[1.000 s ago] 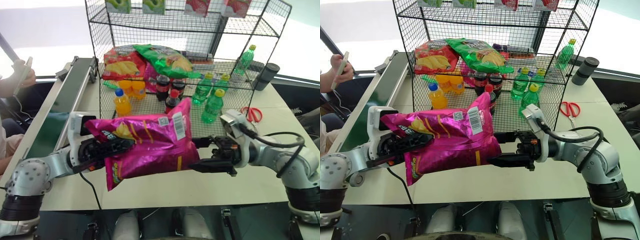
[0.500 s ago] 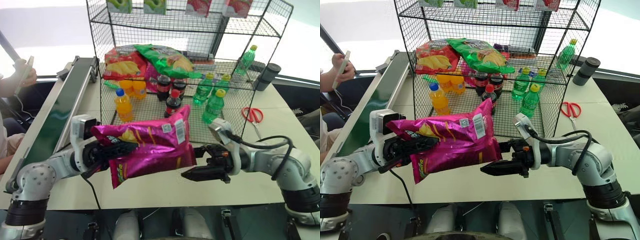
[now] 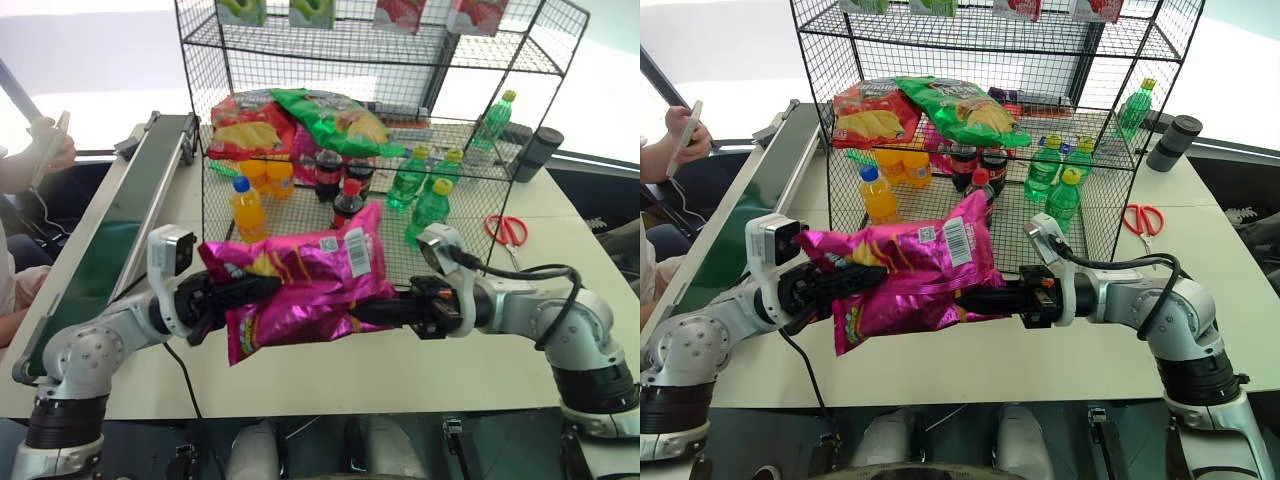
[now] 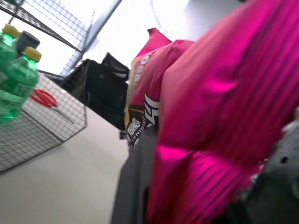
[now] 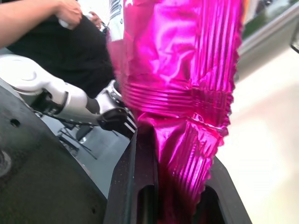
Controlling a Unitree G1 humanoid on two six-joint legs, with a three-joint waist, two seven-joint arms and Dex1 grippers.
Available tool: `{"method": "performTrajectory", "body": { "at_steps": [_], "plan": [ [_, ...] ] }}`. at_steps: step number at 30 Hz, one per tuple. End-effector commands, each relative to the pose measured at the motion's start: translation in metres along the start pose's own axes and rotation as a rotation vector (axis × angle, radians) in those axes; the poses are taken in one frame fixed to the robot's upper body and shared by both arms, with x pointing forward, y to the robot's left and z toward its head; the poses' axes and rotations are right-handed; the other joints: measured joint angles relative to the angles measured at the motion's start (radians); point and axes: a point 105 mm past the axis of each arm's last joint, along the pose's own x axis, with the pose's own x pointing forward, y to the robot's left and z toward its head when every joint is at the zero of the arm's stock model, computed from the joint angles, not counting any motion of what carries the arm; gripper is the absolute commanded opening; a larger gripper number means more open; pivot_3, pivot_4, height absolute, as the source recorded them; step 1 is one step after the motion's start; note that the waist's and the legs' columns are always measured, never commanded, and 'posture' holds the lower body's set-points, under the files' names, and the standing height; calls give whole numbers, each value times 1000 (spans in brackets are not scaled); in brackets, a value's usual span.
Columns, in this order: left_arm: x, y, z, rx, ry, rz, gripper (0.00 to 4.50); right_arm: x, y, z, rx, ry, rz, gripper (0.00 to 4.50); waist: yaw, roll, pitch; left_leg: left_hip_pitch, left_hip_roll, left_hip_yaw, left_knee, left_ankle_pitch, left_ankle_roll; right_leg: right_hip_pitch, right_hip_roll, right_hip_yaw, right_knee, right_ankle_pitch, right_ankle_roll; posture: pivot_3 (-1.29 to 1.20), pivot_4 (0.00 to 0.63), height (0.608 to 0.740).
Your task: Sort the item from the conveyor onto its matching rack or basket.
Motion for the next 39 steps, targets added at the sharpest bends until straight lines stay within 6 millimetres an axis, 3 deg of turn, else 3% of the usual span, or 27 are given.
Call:
{"method": "performTrajectory", "body": {
  "at_steps": [1,5,11,14,20,23,25,27,30,35,39],
  "plan": [
    [-5,0,8,68,-7,27,2663,-1,6,3,-63,-2,5,47,-2,0,0,0,0,0,0,0,0,0,0,0,0,0,0,0,150,726],
    [-15,1,8,60,-6,51,4468,-14,1,2,-98,-5,-69,47,-1,0,0,0,0,0,0,0,0,0,0,0,0,0,0,0,150,726],
    [-28,11,6,138,19,133,4500,-53,7,5,-193,-79,-261,47,13,0,0,-1,0,0,0,-1,1,0,-1,0,-1,0,0,0,150,726],
    [-32,24,6,264,25,190,4500,-69,22,20,-254,-204,-326,47,22,1,1,-1,0,0,0,-1,1,0,0,0,-2,0,0,0,150,726],
    [-18,45,7,377,26,201,4500,-106,27,52,-611,-292,-679,47,23,1,0,-1,0,0,0,-1,1,0,0,0,-3,0,0,0,150,726],
    [-4,53,9,406,20,173,4500,-128,27,77,-859,-318,-883,47,23,1,1,-1,0,1,0,-1,2,1,0,0,-3,0,0,0,150,726],
    [4,59,11,454,15,165,4500,-132,30,89,-1022,-280,-955,47,23,1,1,-1,-1,1,0,-1,1,1,0,0,-3,0,0,0,150,726],
    [17,65,25,539,-65,195,4500,-135,34,97,-1187,-203,-1023,47,22,1,1,-1,-1,1,0,0,1,1,1,0,-3,0,1,0,150,726],
    [34,61,28,579,-77,136,4500,-139,37,107,-1288,-187,-1086,47,21,1,1,-1,-1,1,0,1,-2,1,1,0,-3,0,1,0,150,726],
    [47,62,23,587,-84,116,4500,-147,12,101,-1613,232,-1195,47,20,1,1,1,-1,1,0,3,-6,2,1,0,-3,0,1,0,150,726],
    [48,62,19,609,-83,132,4500,-152,-3,104,-1755,403,-1214,47,16,1,1,1,-1,2,0,4,-6,2,1,0,-2,0,2,0,150,726]
  ]
}}
